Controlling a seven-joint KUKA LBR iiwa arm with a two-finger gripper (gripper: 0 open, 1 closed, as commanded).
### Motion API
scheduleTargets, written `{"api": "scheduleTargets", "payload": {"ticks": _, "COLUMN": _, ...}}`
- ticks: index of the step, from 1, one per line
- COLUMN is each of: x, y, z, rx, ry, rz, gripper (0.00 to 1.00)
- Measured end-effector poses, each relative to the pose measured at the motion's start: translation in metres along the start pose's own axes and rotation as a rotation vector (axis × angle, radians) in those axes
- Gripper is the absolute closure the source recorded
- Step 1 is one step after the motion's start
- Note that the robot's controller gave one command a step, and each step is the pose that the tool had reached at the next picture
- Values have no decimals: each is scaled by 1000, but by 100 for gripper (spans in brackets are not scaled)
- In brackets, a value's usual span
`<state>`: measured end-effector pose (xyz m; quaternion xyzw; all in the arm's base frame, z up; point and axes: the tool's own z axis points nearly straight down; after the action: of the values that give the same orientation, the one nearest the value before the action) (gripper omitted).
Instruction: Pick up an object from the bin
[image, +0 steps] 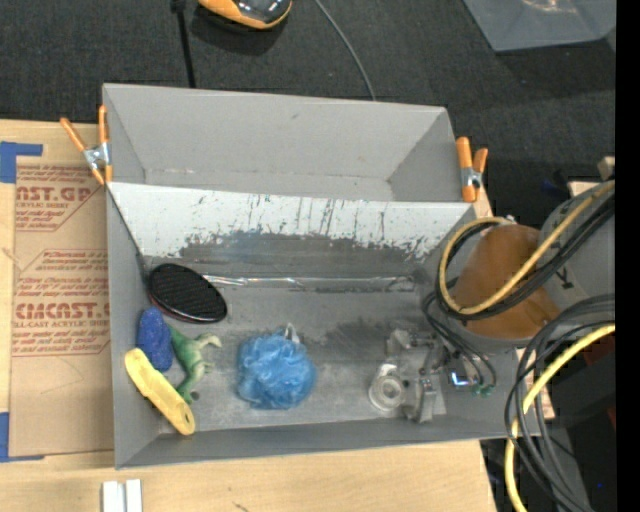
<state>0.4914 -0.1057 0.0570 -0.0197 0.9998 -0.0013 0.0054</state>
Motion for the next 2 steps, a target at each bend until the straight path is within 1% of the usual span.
{"api": "scheduleTargets", "payload": {"ticks": 1, "x": 5, "y": 45, "z": -14, "rx": -6, "ry": 5, "rz": -269, "gripper": 100}}
{"api": "scheduleTargets", "payload": {"ticks": 2, "x": 5, "y": 45, "z": -14, "rx": -6, "ry": 4, "rz": -268, "gripper": 100}}
